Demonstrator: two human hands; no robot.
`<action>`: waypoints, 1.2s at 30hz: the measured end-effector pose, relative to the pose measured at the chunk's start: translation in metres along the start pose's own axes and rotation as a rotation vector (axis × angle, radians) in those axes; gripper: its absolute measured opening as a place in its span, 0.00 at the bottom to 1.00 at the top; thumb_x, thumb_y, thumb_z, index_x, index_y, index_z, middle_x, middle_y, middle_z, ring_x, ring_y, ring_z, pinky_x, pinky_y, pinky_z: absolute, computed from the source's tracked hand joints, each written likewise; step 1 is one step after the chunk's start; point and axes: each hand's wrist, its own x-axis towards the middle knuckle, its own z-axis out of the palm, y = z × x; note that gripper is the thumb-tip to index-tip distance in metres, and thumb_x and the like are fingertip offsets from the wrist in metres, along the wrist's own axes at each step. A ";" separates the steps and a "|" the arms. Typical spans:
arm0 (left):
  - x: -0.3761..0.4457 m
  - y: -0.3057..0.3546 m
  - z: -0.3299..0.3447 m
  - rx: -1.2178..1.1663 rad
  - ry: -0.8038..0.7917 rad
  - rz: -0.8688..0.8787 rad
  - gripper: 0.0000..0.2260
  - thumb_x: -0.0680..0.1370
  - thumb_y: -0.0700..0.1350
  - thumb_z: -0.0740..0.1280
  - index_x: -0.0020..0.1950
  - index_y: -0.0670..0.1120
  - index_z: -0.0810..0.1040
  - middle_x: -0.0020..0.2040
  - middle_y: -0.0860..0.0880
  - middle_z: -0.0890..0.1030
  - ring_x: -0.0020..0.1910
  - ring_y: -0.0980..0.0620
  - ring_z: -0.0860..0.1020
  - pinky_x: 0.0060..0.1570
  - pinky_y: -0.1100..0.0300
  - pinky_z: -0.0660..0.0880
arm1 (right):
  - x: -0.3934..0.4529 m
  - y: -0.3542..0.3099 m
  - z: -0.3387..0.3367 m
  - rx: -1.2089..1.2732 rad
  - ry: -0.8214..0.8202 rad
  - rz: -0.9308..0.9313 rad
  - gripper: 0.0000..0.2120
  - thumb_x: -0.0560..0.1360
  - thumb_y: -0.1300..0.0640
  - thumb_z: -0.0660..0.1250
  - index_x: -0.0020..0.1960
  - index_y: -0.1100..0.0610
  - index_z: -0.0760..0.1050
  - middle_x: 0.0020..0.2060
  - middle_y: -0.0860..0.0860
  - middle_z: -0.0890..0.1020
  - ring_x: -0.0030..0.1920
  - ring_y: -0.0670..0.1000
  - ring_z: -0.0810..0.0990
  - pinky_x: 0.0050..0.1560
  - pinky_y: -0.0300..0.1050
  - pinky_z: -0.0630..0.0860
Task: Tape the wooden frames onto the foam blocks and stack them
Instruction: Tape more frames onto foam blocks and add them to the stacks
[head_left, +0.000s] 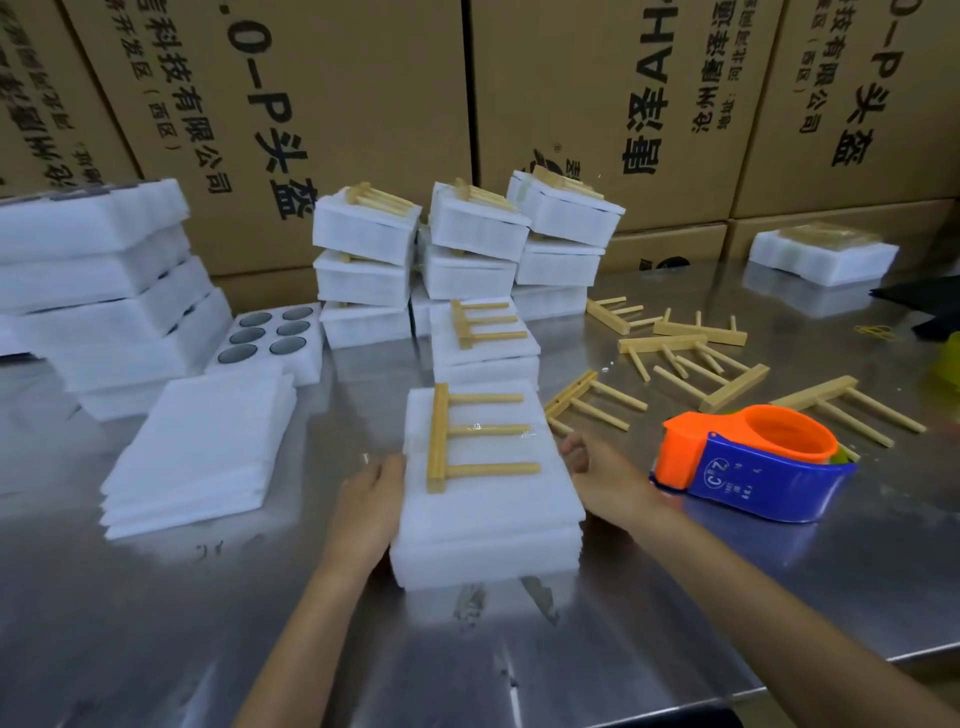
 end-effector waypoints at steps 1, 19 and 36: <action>-0.001 0.001 -0.001 -0.027 0.003 -0.002 0.17 0.82 0.51 0.57 0.42 0.46 0.80 0.44 0.51 0.82 0.47 0.49 0.77 0.42 0.54 0.69 | -0.002 0.001 0.000 0.008 0.014 -0.007 0.12 0.75 0.61 0.69 0.55 0.62 0.71 0.38 0.53 0.72 0.43 0.53 0.70 0.44 0.45 0.65; -0.007 0.036 -0.018 -1.019 -0.315 -0.006 0.22 0.76 0.56 0.71 0.68 0.49 0.78 0.64 0.44 0.81 0.64 0.43 0.79 0.63 0.42 0.76 | -0.022 -0.066 0.004 0.907 -0.145 0.096 0.14 0.79 0.53 0.65 0.59 0.59 0.82 0.54 0.56 0.85 0.56 0.57 0.84 0.62 0.55 0.76; 0.149 0.137 0.042 -0.808 -0.214 -0.251 0.18 0.77 0.52 0.69 0.64 0.45 0.80 0.59 0.42 0.83 0.59 0.42 0.81 0.62 0.45 0.77 | 0.064 -0.038 0.056 1.190 -0.092 0.225 0.18 0.82 0.47 0.58 0.55 0.62 0.76 0.39 0.61 0.85 0.41 0.56 0.83 0.44 0.46 0.79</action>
